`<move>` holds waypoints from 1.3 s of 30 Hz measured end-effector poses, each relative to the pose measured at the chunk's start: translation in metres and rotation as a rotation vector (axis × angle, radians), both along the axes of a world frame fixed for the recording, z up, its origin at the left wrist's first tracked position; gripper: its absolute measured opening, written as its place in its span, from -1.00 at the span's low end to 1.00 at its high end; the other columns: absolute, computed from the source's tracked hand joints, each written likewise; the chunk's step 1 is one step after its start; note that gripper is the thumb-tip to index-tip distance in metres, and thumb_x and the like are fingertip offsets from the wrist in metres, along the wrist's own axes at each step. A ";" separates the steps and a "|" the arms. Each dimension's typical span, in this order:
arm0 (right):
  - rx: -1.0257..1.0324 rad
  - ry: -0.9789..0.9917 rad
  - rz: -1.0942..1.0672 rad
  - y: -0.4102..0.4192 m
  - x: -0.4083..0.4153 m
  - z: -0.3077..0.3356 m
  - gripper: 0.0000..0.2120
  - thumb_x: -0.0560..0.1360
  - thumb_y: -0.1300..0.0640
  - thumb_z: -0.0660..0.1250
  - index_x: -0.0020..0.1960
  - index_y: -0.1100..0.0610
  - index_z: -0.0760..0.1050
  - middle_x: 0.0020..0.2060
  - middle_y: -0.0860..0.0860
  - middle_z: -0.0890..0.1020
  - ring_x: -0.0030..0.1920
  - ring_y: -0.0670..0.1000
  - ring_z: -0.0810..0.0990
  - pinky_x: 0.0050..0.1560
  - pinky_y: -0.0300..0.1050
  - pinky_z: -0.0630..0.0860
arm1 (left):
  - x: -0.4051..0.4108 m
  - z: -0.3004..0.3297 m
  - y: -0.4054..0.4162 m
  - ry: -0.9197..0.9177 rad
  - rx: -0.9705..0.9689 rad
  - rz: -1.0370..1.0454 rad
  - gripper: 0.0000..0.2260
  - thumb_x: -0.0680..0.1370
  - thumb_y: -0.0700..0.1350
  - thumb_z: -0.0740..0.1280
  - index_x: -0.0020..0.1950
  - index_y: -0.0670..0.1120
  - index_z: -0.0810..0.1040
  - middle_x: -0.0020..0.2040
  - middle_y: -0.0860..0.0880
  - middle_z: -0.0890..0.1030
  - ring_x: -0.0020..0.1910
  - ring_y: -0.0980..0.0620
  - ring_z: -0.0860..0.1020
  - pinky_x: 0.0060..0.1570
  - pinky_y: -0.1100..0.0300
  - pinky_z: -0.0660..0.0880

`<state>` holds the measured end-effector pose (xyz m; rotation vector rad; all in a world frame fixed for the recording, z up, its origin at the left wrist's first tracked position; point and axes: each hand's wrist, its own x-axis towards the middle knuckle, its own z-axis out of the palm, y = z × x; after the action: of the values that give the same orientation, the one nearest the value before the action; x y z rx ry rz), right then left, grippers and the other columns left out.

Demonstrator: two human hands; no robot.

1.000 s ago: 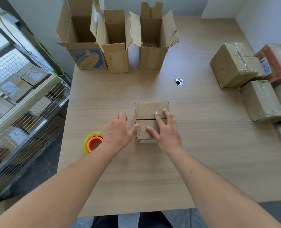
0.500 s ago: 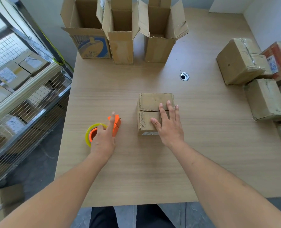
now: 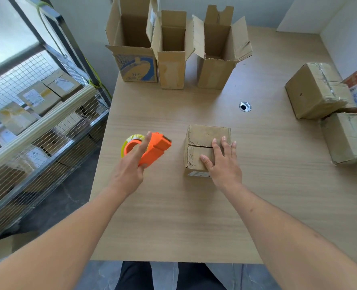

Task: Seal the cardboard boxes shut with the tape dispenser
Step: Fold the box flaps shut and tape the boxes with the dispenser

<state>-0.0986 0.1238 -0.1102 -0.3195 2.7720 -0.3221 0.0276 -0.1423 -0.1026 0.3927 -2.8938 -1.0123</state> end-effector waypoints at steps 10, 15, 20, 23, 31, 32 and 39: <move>-0.273 -0.024 0.021 -0.015 0.036 0.001 -0.17 0.53 -0.34 0.31 0.65 -0.11 0.03 0.64 -0.21 -0.01 0.64 -0.09 -0.15 0.40 -0.05 0.36 | -0.043 0.034 0.029 0.208 0.006 -0.304 0.00 0.44 -0.38 0.48 0.66 0.16 0.00 -0.09 0.00 0.54 -0.20 -0.11 0.48 -0.13 0.04 0.50; -0.689 -0.121 -0.090 0.009 0.023 -0.002 -0.39 0.52 0.22 0.30 0.52 -0.14 0.34 0.50 -0.22 0.40 0.46 -0.17 0.39 0.42 -0.09 0.38 | -0.055 0.036 0.031 0.062 -0.005 -0.338 0.04 0.45 -0.38 0.42 0.62 0.31 -0.12 -0.04 -0.03 0.61 -0.24 -0.08 0.44 -0.15 0.23 0.36; -0.863 -0.204 -0.227 0.013 -0.005 0.005 -0.54 0.62 0.13 0.24 0.44 -0.27 0.37 0.17 -0.21 0.64 0.23 -0.16 0.59 0.28 -0.09 0.48 | -0.069 0.051 0.030 -0.052 -0.047 -0.459 0.02 0.51 -0.31 0.40 0.59 0.36 -0.22 0.07 -0.03 0.64 -0.05 -0.14 0.55 0.03 0.02 0.50; -0.816 -0.186 -0.156 0.010 -0.018 0.011 -0.62 0.62 0.09 0.35 0.40 -0.17 0.50 0.09 -0.12 0.63 0.14 -0.12 0.59 0.20 -0.15 0.48 | -0.075 0.056 0.035 -0.069 -0.090 -0.499 0.02 0.52 -0.29 0.42 0.58 0.36 -0.24 0.07 -0.05 0.63 0.04 -0.11 0.57 0.05 -0.01 0.52; -0.704 -0.062 -0.131 0.008 -0.029 0.012 -0.95 0.51 0.11 0.49 -0.11 -0.01 0.71 -0.18 -0.16 0.68 -0.16 -0.14 0.57 -0.13 -0.23 0.44 | -0.082 0.061 0.036 -0.161 -0.213 -0.559 0.03 0.52 -0.23 0.41 0.57 0.36 -0.29 0.02 -0.04 0.60 -0.07 -0.11 0.53 -0.05 -0.07 0.54; -0.742 -0.085 -0.144 0.009 -0.028 0.013 -0.94 0.51 0.14 0.49 -0.11 0.01 0.72 -0.20 -0.16 0.69 -0.17 -0.18 0.58 -0.14 -0.30 0.43 | -0.083 0.063 0.036 -0.163 -0.259 -0.578 0.01 0.53 -0.22 0.39 0.57 0.35 -0.30 -0.03 -0.03 0.58 -0.10 -0.10 0.50 -0.09 -0.06 0.53; -0.788 -0.178 -0.143 0.012 -0.031 0.018 -0.88 0.54 0.21 0.45 -0.11 0.03 0.72 -0.36 -0.23 0.65 -0.28 -0.21 0.58 -0.16 -0.24 0.51 | -0.081 0.058 0.033 -0.156 -0.490 -0.689 -0.12 0.60 -0.20 0.24 0.56 0.37 -0.32 -0.17 -0.01 0.44 -0.19 -0.06 0.41 -0.10 -0.06 0.52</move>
<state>-0.1298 0.1354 -0.0923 -0.2508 2.3746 -1.4017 -0.0538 -0.1095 -0.0444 -0.6113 -3.3313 -0.2535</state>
